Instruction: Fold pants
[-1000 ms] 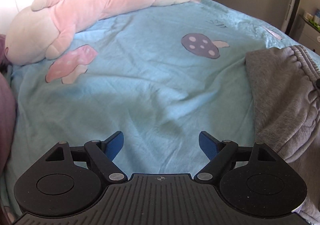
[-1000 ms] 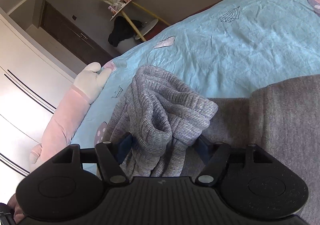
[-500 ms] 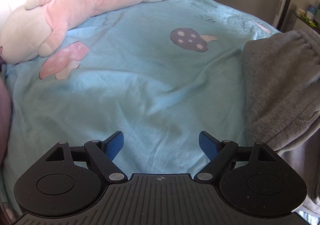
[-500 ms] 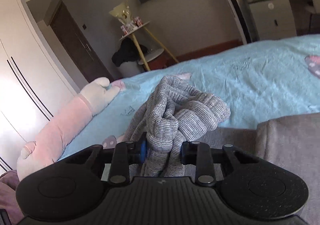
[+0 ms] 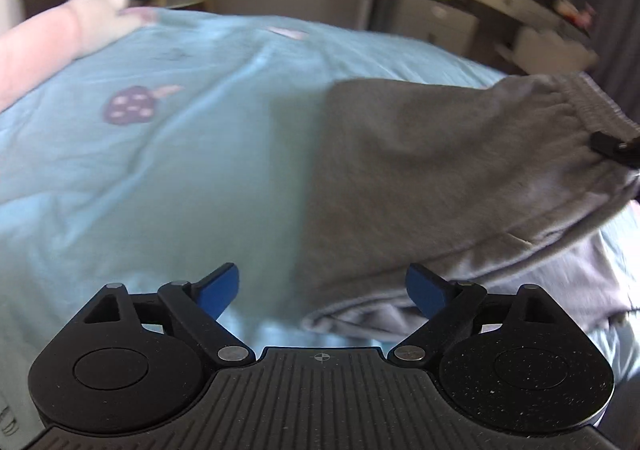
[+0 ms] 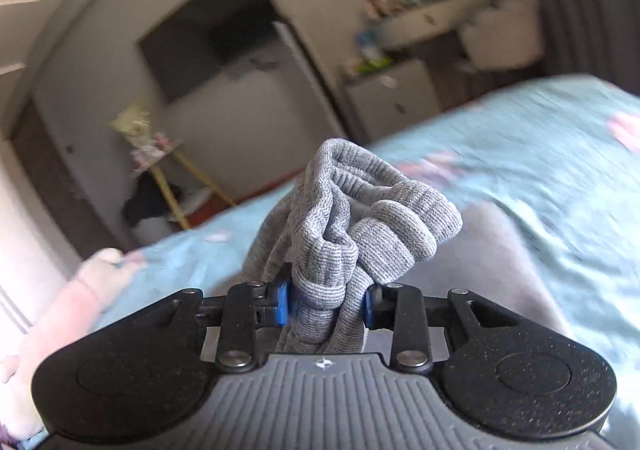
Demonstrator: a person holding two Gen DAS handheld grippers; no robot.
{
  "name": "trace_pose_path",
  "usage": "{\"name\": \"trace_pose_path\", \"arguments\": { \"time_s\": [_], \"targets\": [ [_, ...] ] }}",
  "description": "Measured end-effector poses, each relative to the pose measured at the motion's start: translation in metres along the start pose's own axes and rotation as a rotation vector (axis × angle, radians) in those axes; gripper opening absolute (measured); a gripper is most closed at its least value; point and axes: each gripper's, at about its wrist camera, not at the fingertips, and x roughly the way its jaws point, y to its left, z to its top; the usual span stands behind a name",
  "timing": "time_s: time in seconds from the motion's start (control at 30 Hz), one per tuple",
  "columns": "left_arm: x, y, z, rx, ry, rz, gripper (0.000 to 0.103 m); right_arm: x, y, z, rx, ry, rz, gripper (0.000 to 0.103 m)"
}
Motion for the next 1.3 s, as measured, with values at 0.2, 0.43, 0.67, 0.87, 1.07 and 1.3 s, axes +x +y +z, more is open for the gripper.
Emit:
{"name": "trace_pose_path", "arguments": {
  "time_s": [0.2,0.43,0.67,0.87,1.07,1.3],
  "targets": [
    [0.024,-0.029,-0.01,0.071,0.053,0.021,0.095,0.024,-0.086,-0.024,0.307,0.172,0.044,0.05],
    [0.034,-0.028,-0.011,0.002,0.034,0.037,0.095,0.038,-0.083,-0.023,0.323,0.182,0.086,0.061],
    [0.026,-0.029,-0.014,0.013,0.002,0.069,0.095,-0.002,-0.071,-0.007,0.277,0.209,0.115,0.062],
    [0.026,-0.026,-0.011,-0.007,-0.001,0.046,0.095,-0.029,-0.097,0.014,0.257,0.15,0.099,0.062],
    [0.024,-0.027,-0.012,-0.023,-0.001,0.044,0.095,0.001,-0.082,0.015,0.143,0.258,0.139,0.058],
    [0.021,-0.03,-0.017,-0.031,-0.005,0.041,0.095,0.021,-0.081,0.009,0.233,0.308,0.156,0.034]
  ]
}}
